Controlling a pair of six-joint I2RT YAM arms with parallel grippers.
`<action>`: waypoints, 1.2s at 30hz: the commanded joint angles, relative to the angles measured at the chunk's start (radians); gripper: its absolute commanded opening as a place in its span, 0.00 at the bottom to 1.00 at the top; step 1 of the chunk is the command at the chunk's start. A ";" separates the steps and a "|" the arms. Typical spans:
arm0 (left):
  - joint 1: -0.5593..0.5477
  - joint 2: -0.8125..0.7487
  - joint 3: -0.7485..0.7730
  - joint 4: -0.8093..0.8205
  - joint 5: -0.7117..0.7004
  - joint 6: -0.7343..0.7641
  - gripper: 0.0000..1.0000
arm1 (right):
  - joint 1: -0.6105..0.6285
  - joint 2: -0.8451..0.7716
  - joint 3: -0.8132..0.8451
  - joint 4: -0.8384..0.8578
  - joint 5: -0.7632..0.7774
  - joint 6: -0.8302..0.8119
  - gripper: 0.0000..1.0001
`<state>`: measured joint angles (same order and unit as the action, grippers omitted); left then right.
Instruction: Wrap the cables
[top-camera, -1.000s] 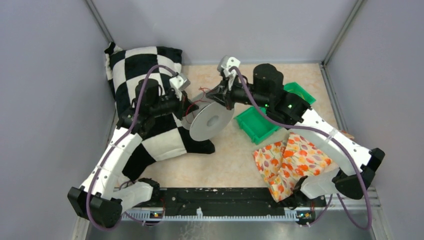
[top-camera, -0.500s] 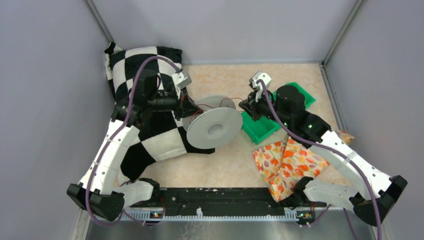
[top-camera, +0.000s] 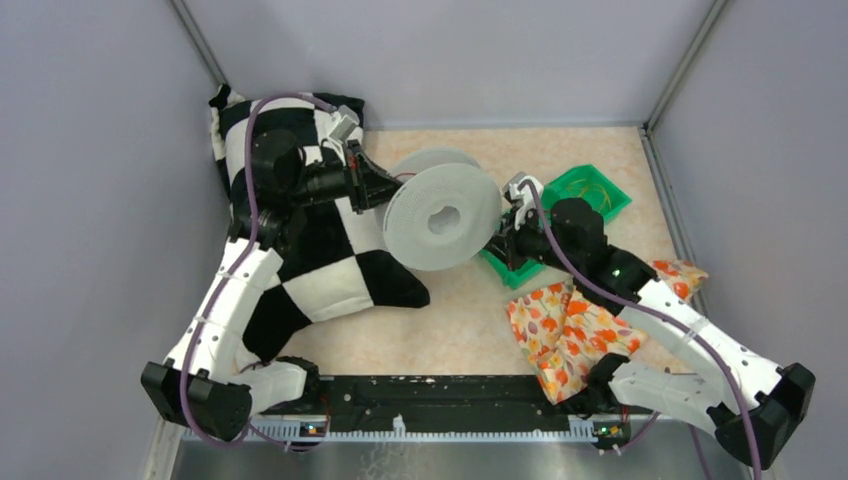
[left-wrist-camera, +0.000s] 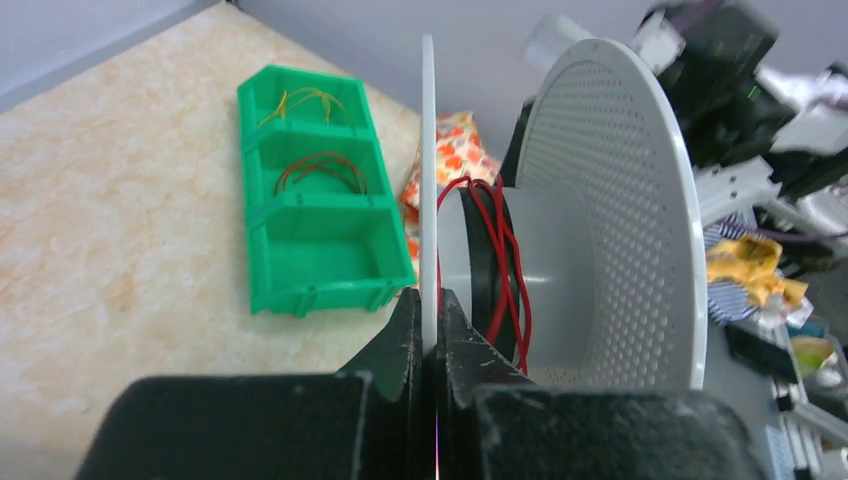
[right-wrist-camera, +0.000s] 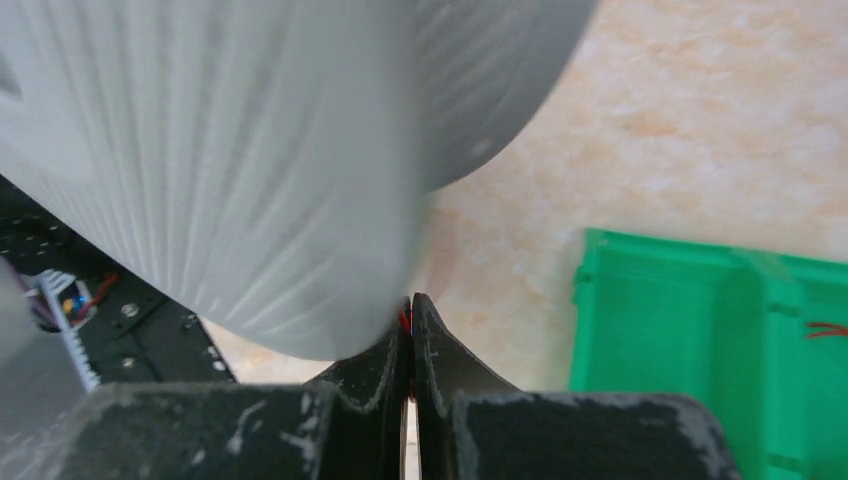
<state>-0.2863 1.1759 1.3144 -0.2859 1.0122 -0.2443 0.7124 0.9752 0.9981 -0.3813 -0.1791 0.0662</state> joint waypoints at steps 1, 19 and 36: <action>-0.004 -0.030 -0.130 0.540 -0.046 -0.391 0.00 | 0.010 -0.083 -0.213 0.416 -0.098 0.266 0.00; -0.041 -0.160 -0.400 0.468 -0.913 -0.647 0.00 | 0.033 0.229 -0.399 1.229 -0.064 0.900 0.00; -0.273 -0.042 -0.124 -0.152 -1.552 -0.607 0.00 | 0.103 0.437 -0.151 1.185 -0.237 0.836 0.03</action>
<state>-0.5282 1.1126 1.1118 -0.3759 -0.3805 -0.8665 0.7925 1.4151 0.7597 0.7601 -0.3492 0.9466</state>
